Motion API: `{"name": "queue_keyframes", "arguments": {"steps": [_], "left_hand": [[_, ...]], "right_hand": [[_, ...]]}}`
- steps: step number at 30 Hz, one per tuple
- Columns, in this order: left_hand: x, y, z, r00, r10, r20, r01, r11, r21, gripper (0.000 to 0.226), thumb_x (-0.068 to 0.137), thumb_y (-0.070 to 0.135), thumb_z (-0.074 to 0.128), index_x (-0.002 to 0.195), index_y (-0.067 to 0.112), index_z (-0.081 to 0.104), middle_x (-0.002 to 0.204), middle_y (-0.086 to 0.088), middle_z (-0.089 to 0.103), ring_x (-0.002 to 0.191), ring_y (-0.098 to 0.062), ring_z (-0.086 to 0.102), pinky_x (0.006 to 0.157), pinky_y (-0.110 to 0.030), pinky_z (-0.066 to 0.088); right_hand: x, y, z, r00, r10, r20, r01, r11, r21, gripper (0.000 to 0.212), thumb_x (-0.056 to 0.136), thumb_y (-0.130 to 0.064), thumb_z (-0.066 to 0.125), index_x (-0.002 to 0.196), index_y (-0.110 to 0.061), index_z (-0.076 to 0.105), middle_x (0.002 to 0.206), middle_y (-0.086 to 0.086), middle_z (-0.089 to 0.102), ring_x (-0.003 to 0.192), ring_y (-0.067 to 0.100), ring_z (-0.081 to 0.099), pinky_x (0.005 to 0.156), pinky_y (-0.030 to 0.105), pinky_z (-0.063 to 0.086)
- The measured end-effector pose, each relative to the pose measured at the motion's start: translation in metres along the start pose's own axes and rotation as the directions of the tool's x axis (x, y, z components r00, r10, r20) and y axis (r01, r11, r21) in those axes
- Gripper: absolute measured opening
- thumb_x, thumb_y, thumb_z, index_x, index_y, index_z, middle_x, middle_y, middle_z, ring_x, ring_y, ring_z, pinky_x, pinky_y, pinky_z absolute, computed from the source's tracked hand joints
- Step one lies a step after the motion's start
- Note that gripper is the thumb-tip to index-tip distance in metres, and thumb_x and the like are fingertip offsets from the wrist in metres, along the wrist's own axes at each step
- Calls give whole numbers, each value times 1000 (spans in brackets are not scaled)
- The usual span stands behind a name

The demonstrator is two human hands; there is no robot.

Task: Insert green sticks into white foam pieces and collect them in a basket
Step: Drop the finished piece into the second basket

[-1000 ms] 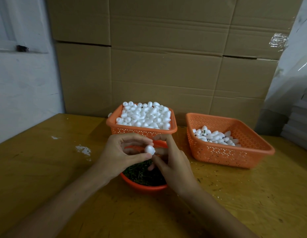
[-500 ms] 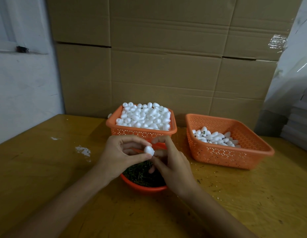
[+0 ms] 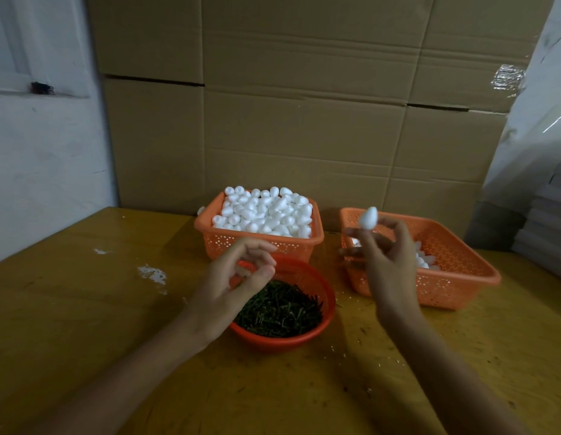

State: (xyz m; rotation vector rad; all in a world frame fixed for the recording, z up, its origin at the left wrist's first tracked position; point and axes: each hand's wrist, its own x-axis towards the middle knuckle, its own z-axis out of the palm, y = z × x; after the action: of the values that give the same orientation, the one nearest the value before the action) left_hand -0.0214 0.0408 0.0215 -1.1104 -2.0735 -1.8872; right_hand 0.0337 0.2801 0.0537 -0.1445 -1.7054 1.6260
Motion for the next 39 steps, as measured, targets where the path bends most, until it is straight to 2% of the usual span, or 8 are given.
{"name": "queue_keyframes", "arguments": {"steps": [3, 7, 15, 17, 21, 25, 28, 39], "left_hand": [[-1, -1, 3, 999, 31, 22, -33, 998, 59, 23, 95, 47, 61, 110, 33, 70, 106, 2, 70, 108, -19, 66, 89, -41, 53], [-1, -1, 3, 998, 50, 42, -54, 994, 91, 18, 98, 41, 60, 102, 28, 72, 99, 0, 69, 100, -19, 66, 84, -41, 51], [-2, -5, 5, 996, 71, 47, -76, 988, 131, 21, 98, 45, 60, 110, 29, 69, 103, 6, 68, 102, -22, 66, 82, -43, 53], [-2, -6, 4, 996, 72, 53, -79, 987, 143, 20, 98, 46, 59, 110, 32, 68, 103, 7, 68, 103, -21, 66, 83, -41, 53], [1, -9, 2, 995, 91, 31, -94, 984, 150, 19, 101, 44, 53, 111, 36, 66, 107, 13, 68, 108, -16, 66, 82, -26, 55], [3, -11, -1, 998, 67, 7, -67, 983, 168, 18, 105, 32, 49, 114, 32, 65, 105, 14, 67, 103, -13, 66, 78, -22, 53], [6, -13, -5, 996, 58, 69, -75, 958, 278, 13, 107, 29, 55, 115, 32, 64, 106, 18, 65, 104, -10, 65, 80, -20, 52], [17, -10, -5, 987, 72, 147, -128, 901, 415, 18, 103, 27, 62, 121, 29, 63, 113, 17, 62, 113, -6, 61, 91, -31, 54]], "right_hand": [[20, 6, -26, 980, -140, -140, 84, 935, -344, 24, 106, -21, 61, 129, -24, 54, 102, 0, 80, 84, 18, 77, 74, 47, 62], [30, 22, -52, 969, -231, -87, 61, 565, -823, 37, 103, -15, 57, 139, -14, 50, 106, 12, 77, 103, 37, 62, 87, 54, 51], [30, 15, -58, 991, -121, -59, -24, 275, -961, 40, 108, -23, 52, 145, -10, 52, 126, 21, 69, 130, 45, 50, 103, 57, 38], [22, 5, -44, 983, -182, 12, 65, 288, -956, 38, 108, -27, 49, 141, -10, 57, 133, 22, 61, 126, 43, 50, 99, 55, 43], [-14, -16, 7, 912, -161, 377, 401, 540, -740, 33, 108, -38, 44, 124, -19, 65, 121, 2, 64, 111, 21, 57, 91, 41, 48], [-64, 0, 46, 681, 131, 721, 634, 389, -669, 35, 110, -48, 34, 116, -29, 63, 116, -8, 65, 104, 13, 60, 90, 37, 49], [-67, 4, 49, 687, 142, 712, 630, 371, -682, 41, 110, -50, 31, 108, -26, 64, 104, -8, 67, 91, 14, 62, 77, 35, 46], [-68, 6, 49, 681, 84, 727, 648, 392, -653, 41, 112, -44, 30, 103, -23, 64, 96, -5, 67, 83, 16, 61, 78, 37, 47]]}}
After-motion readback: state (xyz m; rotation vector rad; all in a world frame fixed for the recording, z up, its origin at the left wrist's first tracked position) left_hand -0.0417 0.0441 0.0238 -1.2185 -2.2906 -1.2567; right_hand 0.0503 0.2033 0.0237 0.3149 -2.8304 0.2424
